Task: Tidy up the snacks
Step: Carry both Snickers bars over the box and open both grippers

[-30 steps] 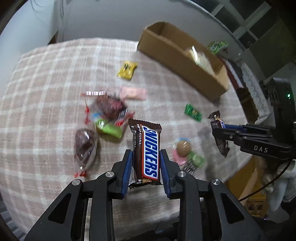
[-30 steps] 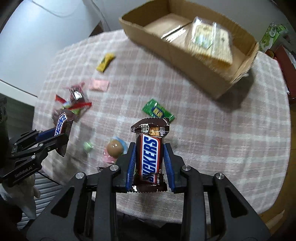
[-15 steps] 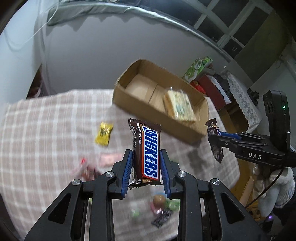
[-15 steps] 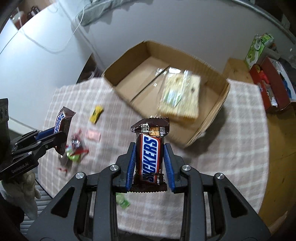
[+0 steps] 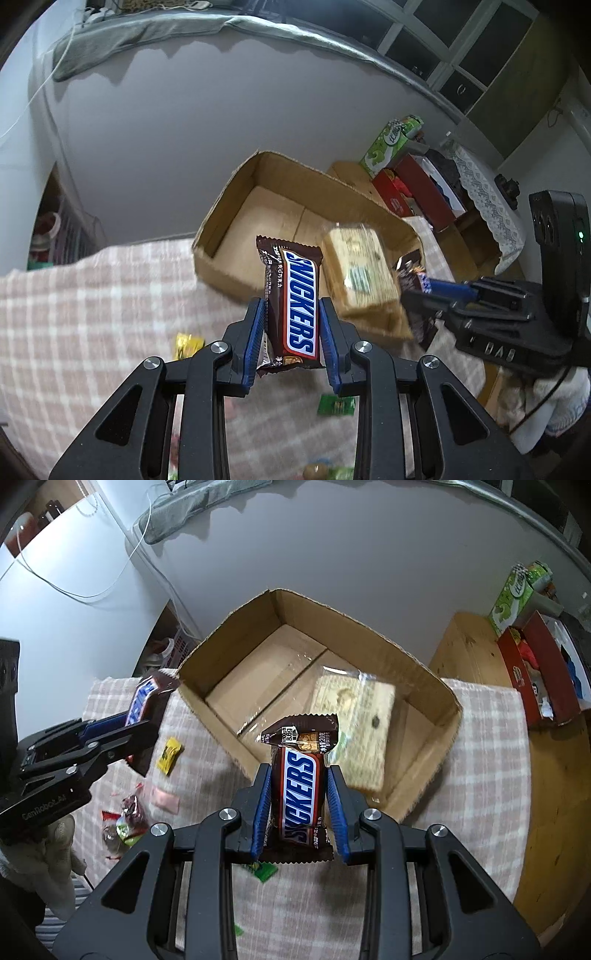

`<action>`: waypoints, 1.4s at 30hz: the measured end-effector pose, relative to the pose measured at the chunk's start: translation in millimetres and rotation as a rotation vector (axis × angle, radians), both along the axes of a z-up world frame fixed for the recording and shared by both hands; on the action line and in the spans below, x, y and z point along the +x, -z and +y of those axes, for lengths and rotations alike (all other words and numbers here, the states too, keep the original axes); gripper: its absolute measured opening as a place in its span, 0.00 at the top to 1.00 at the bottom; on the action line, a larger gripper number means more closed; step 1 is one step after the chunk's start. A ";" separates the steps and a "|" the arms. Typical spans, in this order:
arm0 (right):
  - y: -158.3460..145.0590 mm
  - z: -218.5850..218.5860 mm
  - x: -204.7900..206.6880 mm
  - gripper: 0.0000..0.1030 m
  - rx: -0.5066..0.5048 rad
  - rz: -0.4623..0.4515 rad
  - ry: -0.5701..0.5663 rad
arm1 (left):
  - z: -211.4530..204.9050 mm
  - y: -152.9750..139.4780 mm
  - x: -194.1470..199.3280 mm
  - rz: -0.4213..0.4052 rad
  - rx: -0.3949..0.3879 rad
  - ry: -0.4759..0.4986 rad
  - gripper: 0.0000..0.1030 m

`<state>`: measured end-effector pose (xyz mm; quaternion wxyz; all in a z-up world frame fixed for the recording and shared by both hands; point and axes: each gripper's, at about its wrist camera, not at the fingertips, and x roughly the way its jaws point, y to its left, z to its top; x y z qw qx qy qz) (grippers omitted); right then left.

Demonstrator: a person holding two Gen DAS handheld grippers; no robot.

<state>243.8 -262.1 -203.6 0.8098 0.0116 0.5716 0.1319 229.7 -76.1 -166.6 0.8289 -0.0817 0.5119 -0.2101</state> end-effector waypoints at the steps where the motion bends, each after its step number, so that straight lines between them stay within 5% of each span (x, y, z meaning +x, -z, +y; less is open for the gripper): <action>1: 1.7 1.6 3.8 0.70 -0.001 0.000 0.000 | -3.2 1.6 5.4 0.001 0.006 0.003 0.73; 23: 37.7 2.1 59.0 0.70 -0.014 0.039 0.042 | -25.8 27.2 54.6 0.040 0.077 0.000 0.73; 29: 33.6 2.0 56.8 0.69 -0.034 0.026 0.041 | -31.3 24.9 57.3 0.037 0.087 0.004 0.73; 33: 27.8 1.3 53.6 0.58 -0.049 0.008 0.037 | -28.4 19.4 56.5 0.024 0.082 -0.002 0.73; 42: 6.9 0.0 36.3 0.58 -0.034 -0.019 0.016 | -11.4 -1.7 43.7 -0.012 0.073 -0.035 0.73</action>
